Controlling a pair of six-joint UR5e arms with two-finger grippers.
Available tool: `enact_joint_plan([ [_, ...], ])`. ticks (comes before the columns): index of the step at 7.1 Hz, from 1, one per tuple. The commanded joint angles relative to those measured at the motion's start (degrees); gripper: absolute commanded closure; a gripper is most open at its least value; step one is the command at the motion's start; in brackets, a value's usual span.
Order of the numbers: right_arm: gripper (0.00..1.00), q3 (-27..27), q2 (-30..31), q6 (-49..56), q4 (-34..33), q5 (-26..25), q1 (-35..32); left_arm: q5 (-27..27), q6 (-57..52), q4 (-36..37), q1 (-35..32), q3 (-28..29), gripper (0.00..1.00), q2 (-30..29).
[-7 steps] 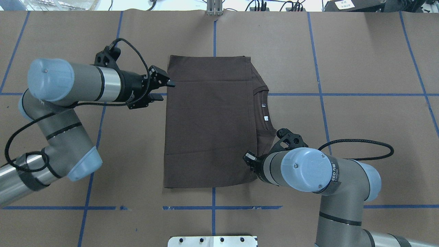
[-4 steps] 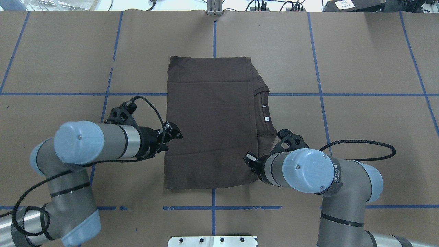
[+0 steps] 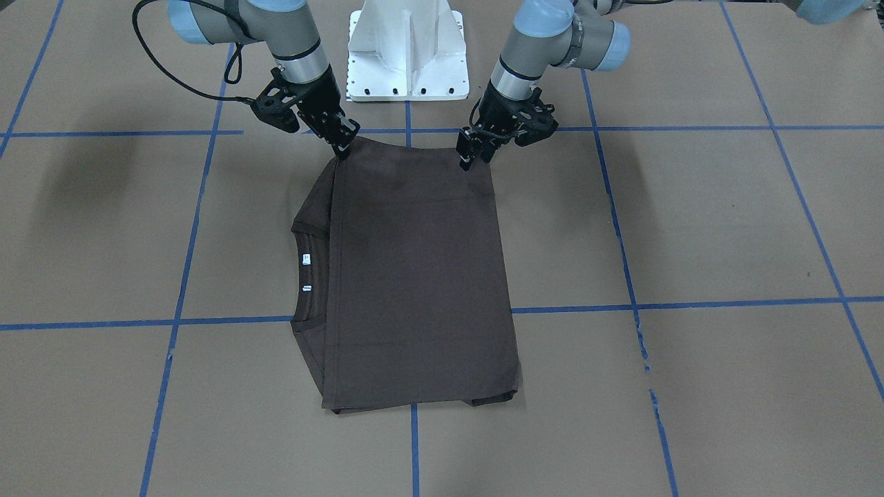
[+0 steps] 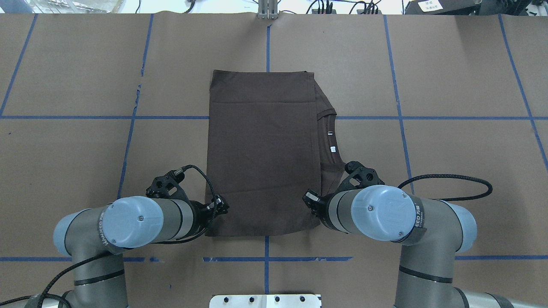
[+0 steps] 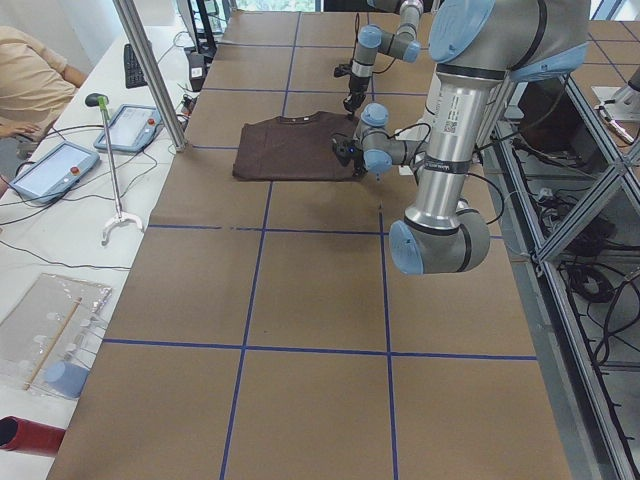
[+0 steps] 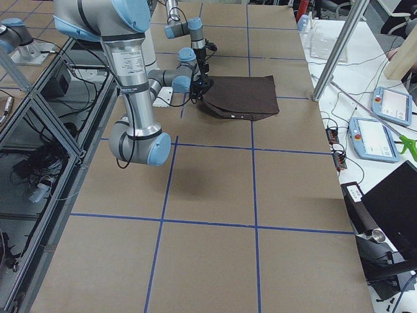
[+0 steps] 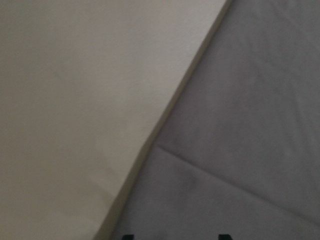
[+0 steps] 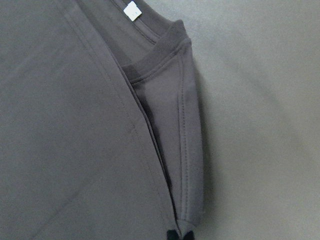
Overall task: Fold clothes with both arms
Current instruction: 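Lower the left gripper to the shirt edge nearest the robot and grasp both corners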
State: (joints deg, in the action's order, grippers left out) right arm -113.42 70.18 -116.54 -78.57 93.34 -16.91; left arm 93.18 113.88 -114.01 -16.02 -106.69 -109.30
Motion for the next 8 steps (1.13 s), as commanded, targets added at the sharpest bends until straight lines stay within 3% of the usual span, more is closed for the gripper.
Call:
enact_joint_plan([
  [1,1.00,0.0,-0.1,0.0,0.0,0.0,0.0,0.3,0.0,5.1,0.5,-2.0,0.37,-0.1],
  [4,1.00,0.2,0.0,0.0,0.0,0.0,0.0,1.7,0.2,5.2,1.6,-1.2,0.38,0.0],
  [6,1.00,0.3,0.0,0.0,0.0,0.0,0.1,1.7,0.6,5.2,2.0,-1.1,0.44,0.2],
  [7,1.00,0.3,-0.1,0.0,0.0,-0.1,0.1,1.7,1.5,5.2,2.1,-1.1,0.52,0.2],
  [8,1.00,0.3,-0.1,0.0,0.0,0.0,0.1,1.6,2.4,5.2,2.2,-1.0,0.70,0.3],
])
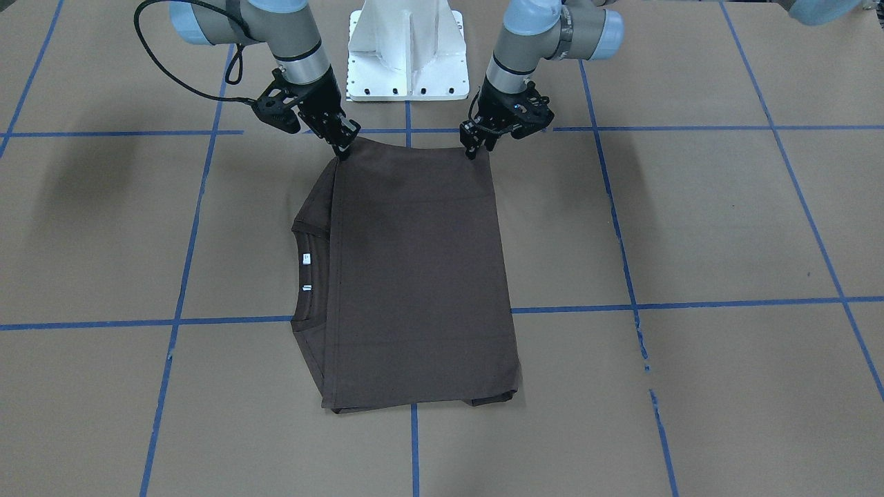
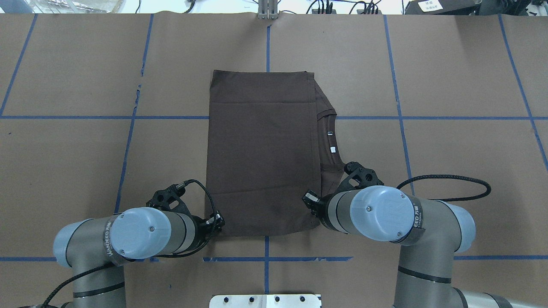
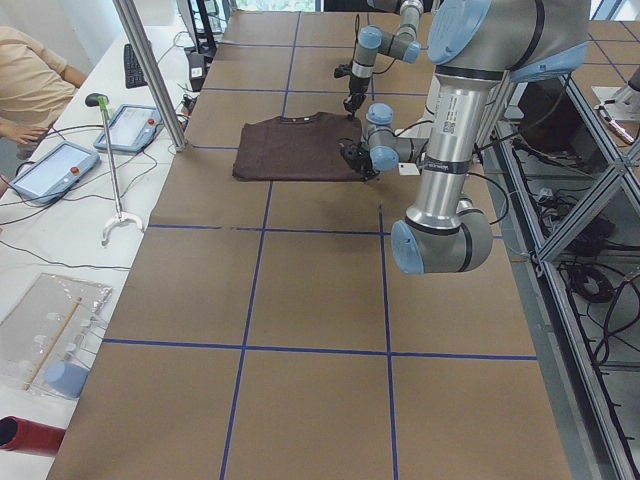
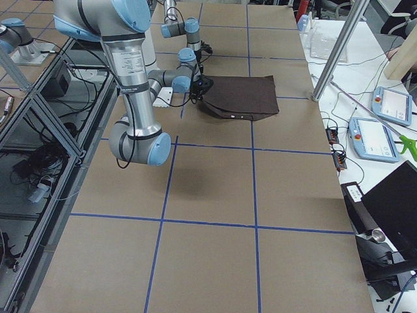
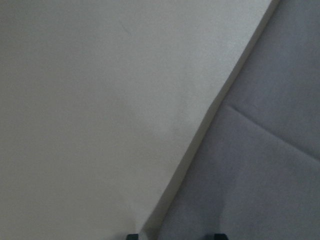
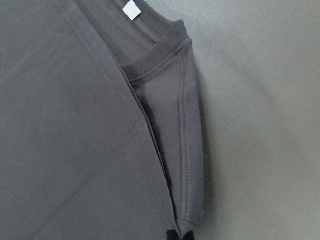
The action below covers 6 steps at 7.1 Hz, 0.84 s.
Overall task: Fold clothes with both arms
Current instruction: 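Lower the left gripper to the shirt edge nearest the robot and grasp both corners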
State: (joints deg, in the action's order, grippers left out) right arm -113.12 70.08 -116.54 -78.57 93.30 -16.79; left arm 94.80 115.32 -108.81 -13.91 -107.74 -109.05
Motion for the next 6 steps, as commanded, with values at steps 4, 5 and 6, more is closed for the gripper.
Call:
enact_joint_plan([
  [4,1.00,-0.3,0.0,-0.1,0.0,-0.1,-0.1,1.2,1.1,0.0,0.2,-1.4,1.00,0.1],
  [5,1.00,-0.8,0.3,-0.3,0.0,-0.6,0.0,1.8,1.1,0.1,0.3,-3.7,1.00,0.6],
  [6,1.00,-1.9,0.5,-0.3,0.0,-0.7,2.4,2.8,1.2,0.3,0.4,-9.6,1.00,3.7],
])
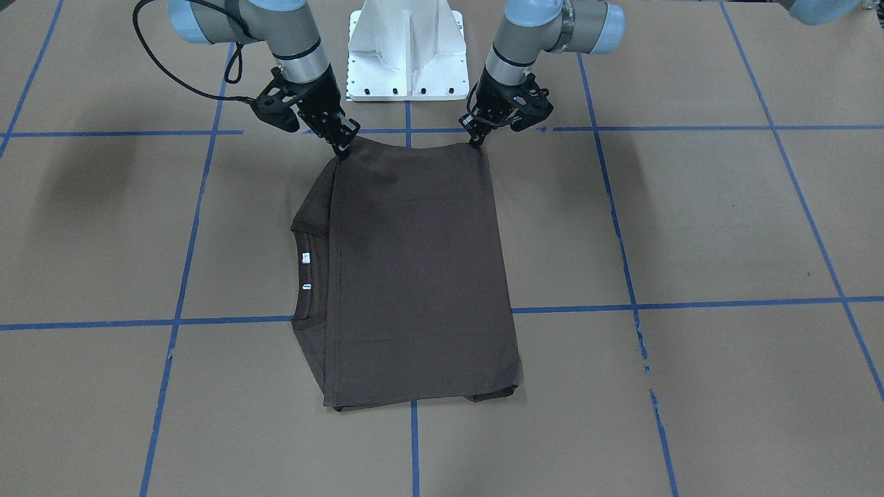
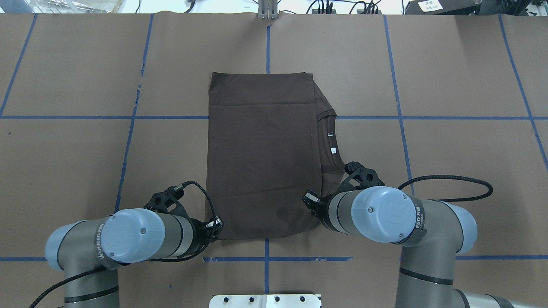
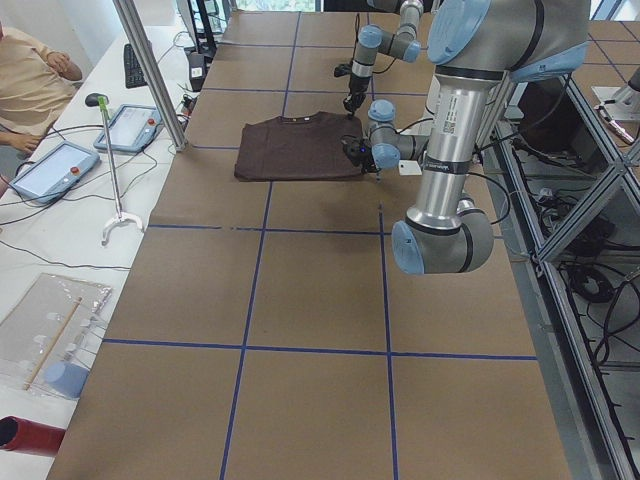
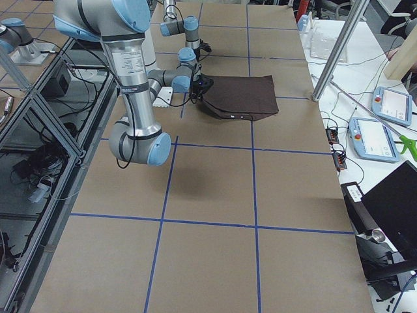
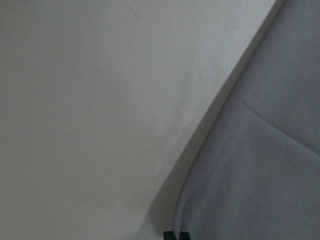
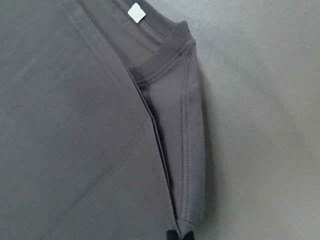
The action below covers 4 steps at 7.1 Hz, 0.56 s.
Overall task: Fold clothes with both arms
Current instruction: 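Lower the left gripper to the shirt edge nearest the robot and grasp both corners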
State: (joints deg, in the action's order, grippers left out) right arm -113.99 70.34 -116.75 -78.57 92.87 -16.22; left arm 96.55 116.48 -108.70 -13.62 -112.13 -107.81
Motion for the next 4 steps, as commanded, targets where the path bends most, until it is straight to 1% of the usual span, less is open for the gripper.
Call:
enact_joint_plan([
  [1,1.00,-5.1,1.8,-0.3,-1.5,-0.1,3.6,1.1,0.5,2.9,2.9,-11.4,1.00,4.7],
  [2,1.00,-12.0,5.0,-0.3,-4.8,-0.1,5.4,1.1,3.9,5.9,4.3,-16.1,1.00,4.8],
  [3,1.00,-18.2,5.9,-0.8,-11.4,-0.1,7.5,1.1,5.7,9.0,6.5,-19.9,1.00,4.6],
  [4,1.00,-23.8,4.6,-1.8,-18.6,-0.1,7.6,1.1,6.2,11.3,6.4,-23.3,1.00,4.3],
])
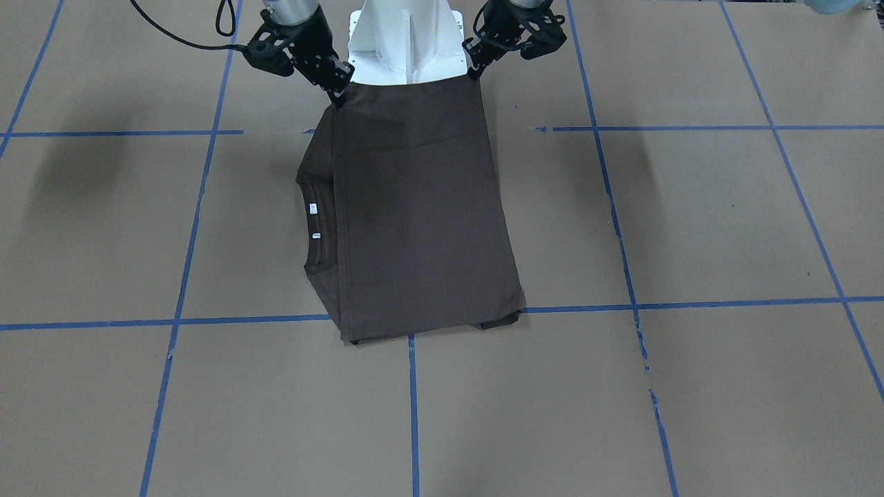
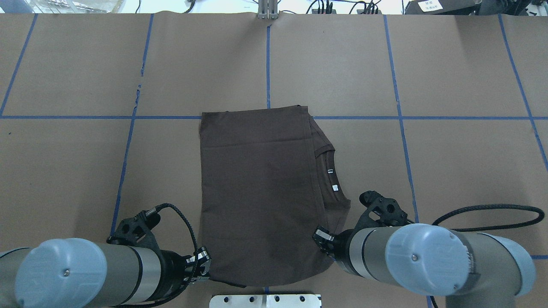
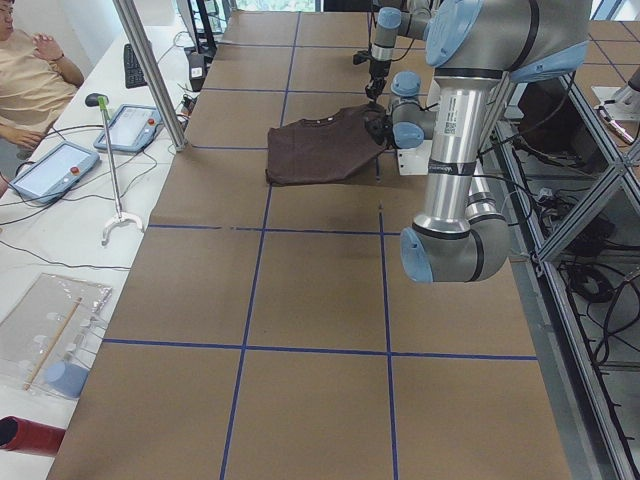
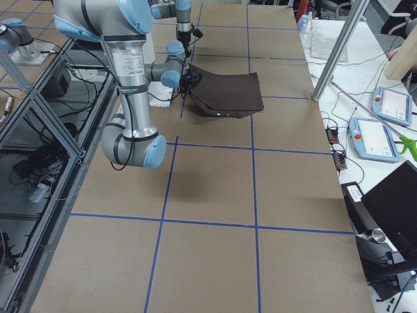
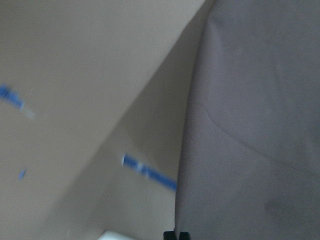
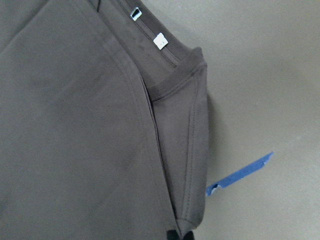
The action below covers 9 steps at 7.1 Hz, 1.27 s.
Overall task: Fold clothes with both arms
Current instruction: 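Lift the near edge with both grippers and fold it away from the robot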
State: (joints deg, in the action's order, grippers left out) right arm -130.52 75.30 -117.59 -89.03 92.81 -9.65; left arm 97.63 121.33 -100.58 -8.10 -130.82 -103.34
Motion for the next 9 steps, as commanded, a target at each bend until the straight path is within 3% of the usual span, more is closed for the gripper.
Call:
enact_joint_plan([
  [1,1.00,-7.0,-5.1,-0.8,-11.7,0.1,-1.6,-0.1,0.6,3.8,-0.2,-5.1,1.00,-0.4],
  [3,1.00,3.0,-12.6,2.1,-11.9,0.0,-8.7,0.0,-9.1,3.8,-8.9,-1.2,1.00,-3.6],
  [5,1.00,10.3,-14.8,9.3,-11.6,0.3,-13.4,-0.1,-13.7,3.3,-13.9,5.1,1.00,-5.6],
  [7,1.00,18.4,-14.8,10.5,-1.8,0.6,-15.9,-0.1,-18.0,3.0,-17.1,11.8,1.00,-9.0],
  [9,1.00,22.7,-15.2,10.6,2.5,2.4,-18.2,-0.2,-19.6,-1.7,-18.4,17.1,1.00,-9.6],
])
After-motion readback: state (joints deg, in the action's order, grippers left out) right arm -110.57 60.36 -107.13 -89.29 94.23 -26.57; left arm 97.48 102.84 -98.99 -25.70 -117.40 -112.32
